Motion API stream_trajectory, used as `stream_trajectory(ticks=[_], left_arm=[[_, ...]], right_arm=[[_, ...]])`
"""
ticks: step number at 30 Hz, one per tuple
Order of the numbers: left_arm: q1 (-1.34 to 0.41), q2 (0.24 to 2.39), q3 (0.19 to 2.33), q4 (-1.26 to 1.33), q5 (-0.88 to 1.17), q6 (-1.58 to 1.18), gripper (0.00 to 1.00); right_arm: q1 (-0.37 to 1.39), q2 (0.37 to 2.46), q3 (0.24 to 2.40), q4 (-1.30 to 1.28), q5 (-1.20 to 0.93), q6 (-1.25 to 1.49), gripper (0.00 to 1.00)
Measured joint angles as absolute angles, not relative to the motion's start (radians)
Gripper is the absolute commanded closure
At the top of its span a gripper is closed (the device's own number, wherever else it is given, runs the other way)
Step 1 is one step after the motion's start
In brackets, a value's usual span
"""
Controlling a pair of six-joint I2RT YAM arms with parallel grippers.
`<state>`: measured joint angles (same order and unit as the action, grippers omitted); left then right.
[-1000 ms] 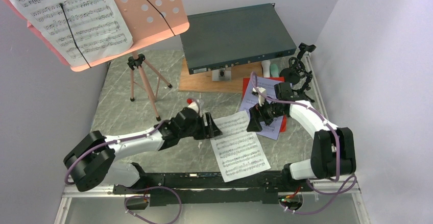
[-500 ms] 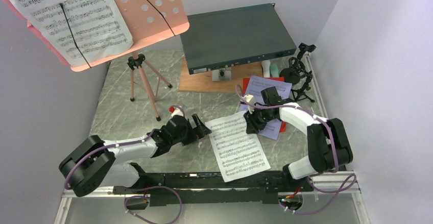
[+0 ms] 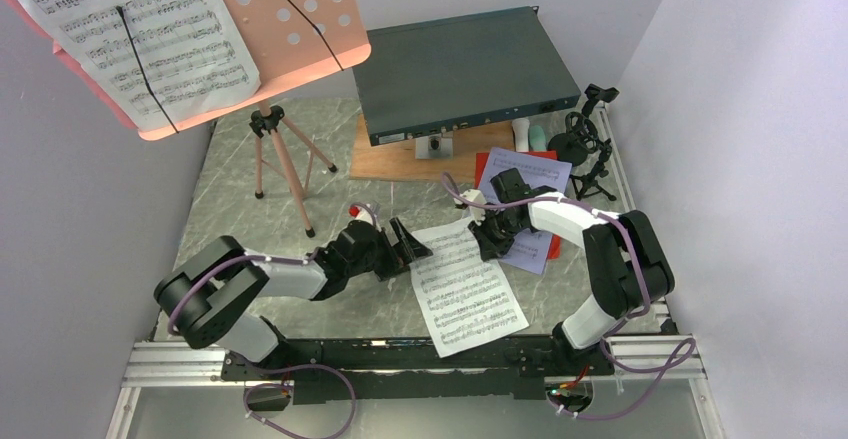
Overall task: Pack up the instrument practice props
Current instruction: Pick up the sheet music from the center of the board.
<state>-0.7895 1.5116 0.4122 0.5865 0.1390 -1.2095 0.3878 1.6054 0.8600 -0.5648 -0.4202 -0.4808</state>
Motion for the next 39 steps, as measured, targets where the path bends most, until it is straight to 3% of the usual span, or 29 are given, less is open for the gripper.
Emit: stream_trajectory(ticks=[5, 7, 10, 15, 17, 24, 30, 39], left_arm=[[-0.789, 1.617, 0.407, 0.771, 0.207, -1.220, 0.12], [-0.789, 1.654, 0.395, 0.854, 0.231, -1.219, 0.21], [-0.789, 1.700, 0.365, 0.960, 0.260, -1.213, 0.39], [-0.789, 1.718, 0.349, 0.970, 0.276, -1.190, 0.89], [-0.789, 1.703, 0.360, 0.915, 0.275, -1.159, 1.00], [-0.804, 1.476, 0.436, 0.573, 0.253, -0.917, 1.00], [-0.864, 1.364, 0.612, 0.275, 0.243, -0.559, 1.00], [-0.921, 1.363, 0.746, 0.036, 0.247, -0.154, 1.00]], right_arm=[[0.399, 1.617, 0.875, -0.581, -0.405, -0.478, 0.92], [0.402, 1.618, 0.878, -0.583, -0.401, -0.477, 0.92], [0.402, 1.620, 0.881, -0.587, -0.401, -0.477, 0.90], [0.402, 1.620, 0.884, -0.593, -0.406, -0.475, 0.83], [0.402, 1.618, 0.884, -0.598, -0.419, -0.481, 0.76], [0.380, 1.554, 0.884, -0.704, -0.547, -0.614, 0.38], [0.287, 1.271, 0.874, -0.776, -0.681, -0.757, 0.04], [0.142, 1.083, 0.813, -0.794, -0.908, -0.979, 0.00]])
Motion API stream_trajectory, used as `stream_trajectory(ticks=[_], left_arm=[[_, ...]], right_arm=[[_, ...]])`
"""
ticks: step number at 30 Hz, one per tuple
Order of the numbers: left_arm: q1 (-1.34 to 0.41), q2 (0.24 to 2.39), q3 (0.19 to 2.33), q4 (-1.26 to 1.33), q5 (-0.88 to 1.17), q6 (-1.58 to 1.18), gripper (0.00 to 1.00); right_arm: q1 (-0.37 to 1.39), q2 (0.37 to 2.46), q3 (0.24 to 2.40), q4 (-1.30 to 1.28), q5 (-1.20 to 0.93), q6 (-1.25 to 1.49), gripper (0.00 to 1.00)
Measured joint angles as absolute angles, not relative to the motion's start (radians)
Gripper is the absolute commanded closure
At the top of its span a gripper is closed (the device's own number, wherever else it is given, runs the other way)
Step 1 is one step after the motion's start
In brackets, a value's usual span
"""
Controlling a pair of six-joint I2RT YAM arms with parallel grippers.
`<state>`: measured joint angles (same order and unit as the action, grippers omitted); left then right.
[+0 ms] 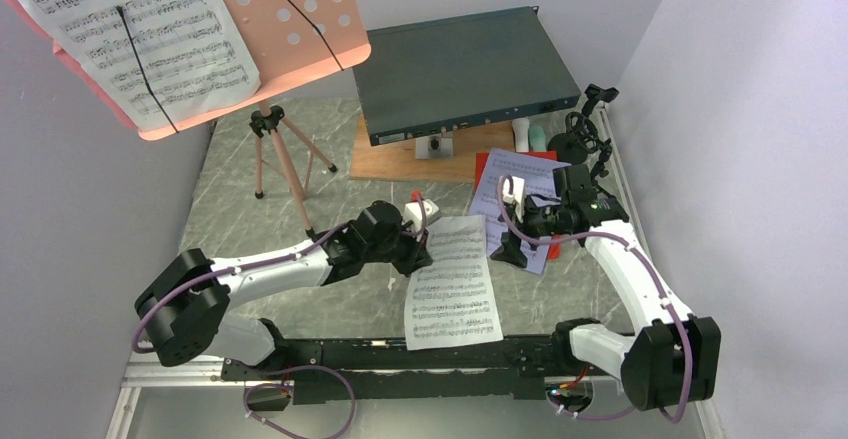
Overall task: Pack up the instrument practice props
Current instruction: Pick up the sheet music from the center of the board.
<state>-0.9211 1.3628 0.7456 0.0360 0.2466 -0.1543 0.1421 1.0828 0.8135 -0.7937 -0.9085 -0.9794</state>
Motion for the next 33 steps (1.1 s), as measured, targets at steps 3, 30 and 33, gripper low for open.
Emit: stream_trajectory(ticks=[3, 30, 33], left_arm=[[-0.942, 1.363, 0.772, 0.010, 0.249, -0.057, 1.00], [-1.140, 1.377, 0.785, 0.031, 0.113, 0.111, 1.00], [-1.141, 1.377, 0.782, 0.043, 0.103, 0.110, 1.00]], right_arm=[[0.142, 1.073, 0.805, -0.837, -0.936, -1.090, 0.00], [0.192, 1.229, 0.873, -1.061, -1.016, -1.447, 0.44], [0.194, 1.236, 0.872, -1.045, -1.011, -1.436, 0.70]])
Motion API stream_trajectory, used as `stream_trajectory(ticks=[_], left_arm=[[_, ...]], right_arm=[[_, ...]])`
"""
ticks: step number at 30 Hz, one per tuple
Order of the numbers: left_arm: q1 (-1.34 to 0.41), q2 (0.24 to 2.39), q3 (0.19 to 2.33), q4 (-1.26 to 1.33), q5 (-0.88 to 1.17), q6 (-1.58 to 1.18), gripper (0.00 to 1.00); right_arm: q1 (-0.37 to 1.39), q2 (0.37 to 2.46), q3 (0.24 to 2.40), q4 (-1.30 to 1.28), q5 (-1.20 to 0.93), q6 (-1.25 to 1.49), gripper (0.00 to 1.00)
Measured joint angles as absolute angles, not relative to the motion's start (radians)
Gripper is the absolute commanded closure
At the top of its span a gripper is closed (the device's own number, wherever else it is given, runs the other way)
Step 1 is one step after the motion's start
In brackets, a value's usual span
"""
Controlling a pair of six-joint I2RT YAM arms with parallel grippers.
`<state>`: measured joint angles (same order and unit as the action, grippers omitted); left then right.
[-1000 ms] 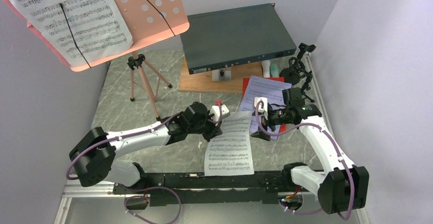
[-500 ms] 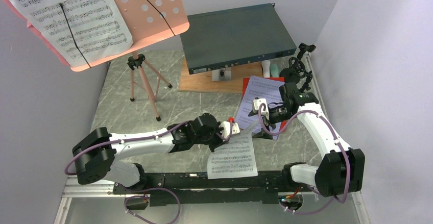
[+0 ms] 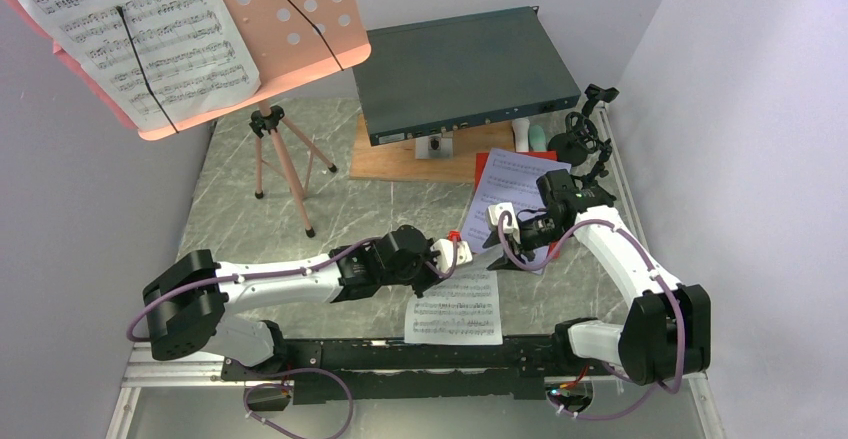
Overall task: Pack up the instrument practice props
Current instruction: Pick up the sheet music from the center of the board, then place the sheet music at the center of the board.
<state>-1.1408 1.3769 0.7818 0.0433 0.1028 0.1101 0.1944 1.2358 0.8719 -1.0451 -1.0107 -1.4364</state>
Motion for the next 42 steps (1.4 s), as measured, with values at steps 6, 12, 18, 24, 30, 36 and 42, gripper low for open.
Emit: stream_trajectory(ticks=[6, 12, 18, 24, 30, 36, 42], left_arm=[[-1.142, 1.377, 0.766, 0.057, 0.074, 0.097, 0.96], [-1.142, 1.369, 0.753, 0.064, 0.007, 0.056, 0.51], [-1.143, 1.303, 0.691, 0.085, -0.121, -0.020, 0.01], [-1.130, 1.187, 0.635, 0.082, -0.223, -0.083, 0.00], [-1.016, 1.136, 0.682, -0.035, -0.188, -0.067, 0.00], [-0.924, 1.150, 0.826, -0.235, -0.172, 0.071, 0.01], [-0.923, 1.275, 1.029, -0.401, -0.170, 0.223, 0.01]], right_arm=[[0.197, 1.240, 0.865, -0.999, -0.997, -1.399, 1.00], [0.197, 1.235, 0.855, -0.963, -0.984, -1.359, 1.00], [0.182, 1.211, 0.855, -0.933, -0.954, -1.293, 1.00], [0.150, 1.185, 0.855, -0.876, -0.918, -1.184, 1.00], [0.111, 1.182, 0.855, -0.814, -0.865, -1.070, 1.00], [0.054, 1.154, 0.851, -0.741, -0.802, -0.961, 1.00], [0.024, 1.122, 0.840, -0.663, -0.698, -0.867, 1.00]])
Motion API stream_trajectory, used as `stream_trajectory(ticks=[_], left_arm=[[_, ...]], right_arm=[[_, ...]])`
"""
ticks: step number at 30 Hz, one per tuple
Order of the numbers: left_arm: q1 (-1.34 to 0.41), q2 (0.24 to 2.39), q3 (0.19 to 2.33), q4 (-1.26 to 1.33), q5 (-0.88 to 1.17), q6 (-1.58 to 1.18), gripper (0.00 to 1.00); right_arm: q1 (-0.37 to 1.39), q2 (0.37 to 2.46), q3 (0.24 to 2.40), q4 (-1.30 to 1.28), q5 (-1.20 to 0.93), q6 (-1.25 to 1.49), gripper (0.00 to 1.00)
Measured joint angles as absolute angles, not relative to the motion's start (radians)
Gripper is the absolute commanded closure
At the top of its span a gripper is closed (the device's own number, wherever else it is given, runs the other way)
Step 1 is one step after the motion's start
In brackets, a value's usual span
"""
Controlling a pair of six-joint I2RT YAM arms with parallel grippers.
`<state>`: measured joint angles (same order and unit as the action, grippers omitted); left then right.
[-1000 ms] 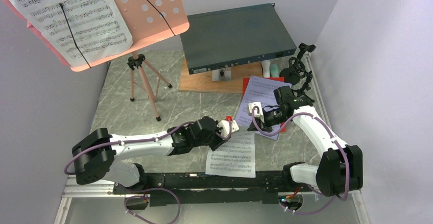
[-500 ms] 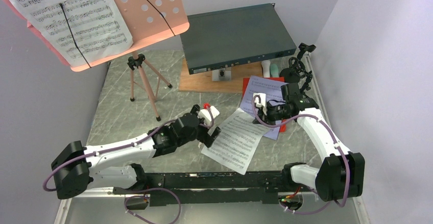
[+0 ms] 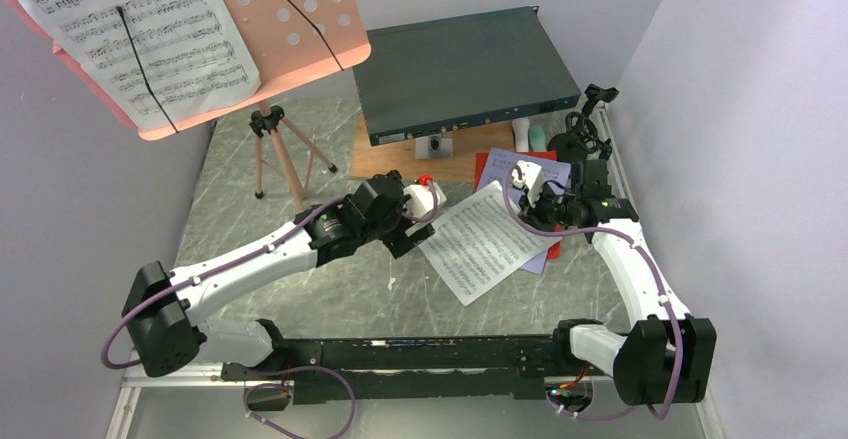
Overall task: Pack up the instrument practice props
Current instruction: Place the sheet music at the center of the board.
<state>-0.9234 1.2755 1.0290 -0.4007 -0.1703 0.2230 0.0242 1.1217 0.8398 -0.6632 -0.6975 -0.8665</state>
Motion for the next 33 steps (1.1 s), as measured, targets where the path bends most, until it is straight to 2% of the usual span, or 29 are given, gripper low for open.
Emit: stream_trajectory(ticks=[7, 14, 23, 25, 28, 33], left_arm=[[-0.920, 1.265, 0.944, -0.433, -0.170, 0.312, 0.01], [-0.915, 1.169, 0.903, -0.424, -0.173, 0.344, 0.00], [-0.913, 1.160, 0.903, -0.425, -0.173, 0.355, 0.00], [-0.913, 1.160, 0.903, -0.425, -0.173, 0.355, 0.00], [-0.913, 1.160, 0.903, -0.425, -0.173, 0.356, 0.00], [-0.913, 1.160, 0.903, -0.425, -0.173, 0.358, 0.01]], right_arm=[[0.023, 1.122, 0.841, -0.589, -0.479, -0.834, 1.00], [0.049, 1.164, 0.880, -0.509, -0.254, -0.899, 1.00], [0.236, 1.269, 0.870, -0.255, 0.055, -0.968, 0.99], [0.271, 1.272, 0.840, -0.187, 0.118, -0.978, 0.91], [0.318, 1.272, 0.772, -0.057, 0.220, -0.999, 0.72], [0.355, 1.282, 0.685, 0.090, 0.327, -1.032, 0.54]])
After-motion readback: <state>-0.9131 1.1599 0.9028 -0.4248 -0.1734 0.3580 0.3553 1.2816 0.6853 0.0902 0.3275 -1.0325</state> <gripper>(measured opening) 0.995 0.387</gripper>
